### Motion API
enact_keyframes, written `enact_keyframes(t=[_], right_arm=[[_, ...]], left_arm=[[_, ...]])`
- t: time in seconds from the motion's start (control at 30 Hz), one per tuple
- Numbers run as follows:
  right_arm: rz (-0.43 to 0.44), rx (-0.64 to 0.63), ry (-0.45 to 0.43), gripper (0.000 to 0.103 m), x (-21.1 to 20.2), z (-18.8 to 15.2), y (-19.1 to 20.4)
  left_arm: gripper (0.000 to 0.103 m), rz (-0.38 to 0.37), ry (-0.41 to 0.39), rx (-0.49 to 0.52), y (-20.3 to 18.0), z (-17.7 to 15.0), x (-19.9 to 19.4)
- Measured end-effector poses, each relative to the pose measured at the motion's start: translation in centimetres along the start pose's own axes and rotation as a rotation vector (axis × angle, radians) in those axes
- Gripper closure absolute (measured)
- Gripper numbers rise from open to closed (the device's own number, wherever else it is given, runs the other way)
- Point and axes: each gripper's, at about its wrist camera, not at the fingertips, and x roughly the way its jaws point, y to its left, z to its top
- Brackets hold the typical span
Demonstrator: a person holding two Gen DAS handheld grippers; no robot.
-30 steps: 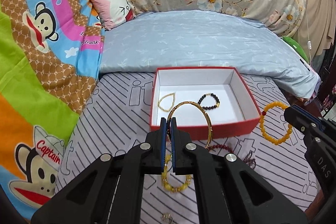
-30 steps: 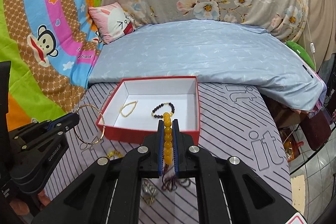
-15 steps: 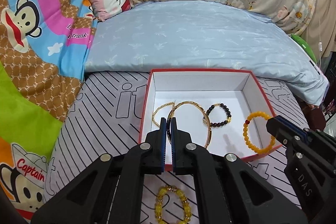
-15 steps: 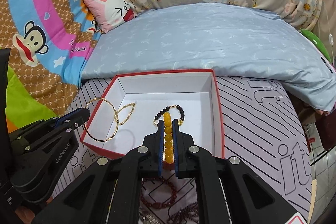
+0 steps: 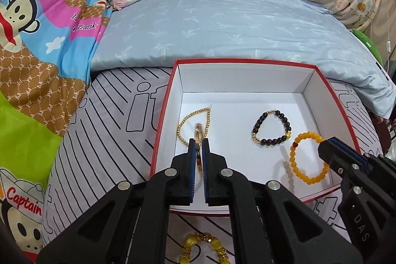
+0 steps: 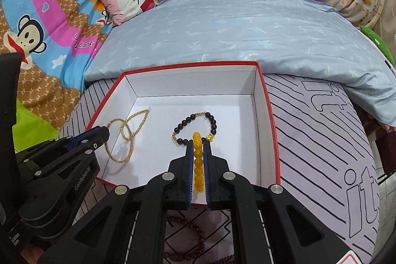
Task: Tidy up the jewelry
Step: 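Lower the gold bangle and amber bracelet into the red box and open both tools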
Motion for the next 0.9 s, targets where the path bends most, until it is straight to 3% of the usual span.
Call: enact_keyframes(t=[0.1, 0.17, 0.23, 0.37, 0.7, 0.9], right_arm=[[-0.005, 0.003, -0.01, 0.092, -0.1, 0.0, 0.0], [-0.003, 0.008, -0.012, 0.091, -0.3, -0.1, -0.1], [-0.005, 0.009, -0.015, 0.089, -0.5, -0.1, -0.1], [-0.014, 0.011, -0.036, 0.077, -1.6, -0.3, -0.1], [-0.018, -0.002, -0.092, 0.075, -6.6, -1.2, 0.3], [-0.02, -0.011, -0.125, 0.075, -10.5, -3.2, 0.4]], left_arm=[[0.094, 0.012, 0.002, -0.008, 0.2, -0.1, 0.1], [0.076, 0.024, 0.001, -0.015, 0.3, -0.1, 0.0], [0.065, 0.04, -0.008, -0.019, 0.4, -0.2, -0.2], [0.063, 0.041, -0.014, -0.02, 0.4, -0.3, -0.8], [0.061, 0.033, -0.046, -0.026, 0.6, -1.4, -5.1], [0.053, 0.035, -0.076, -0.028, 1.0, -3.1, -8.9]])
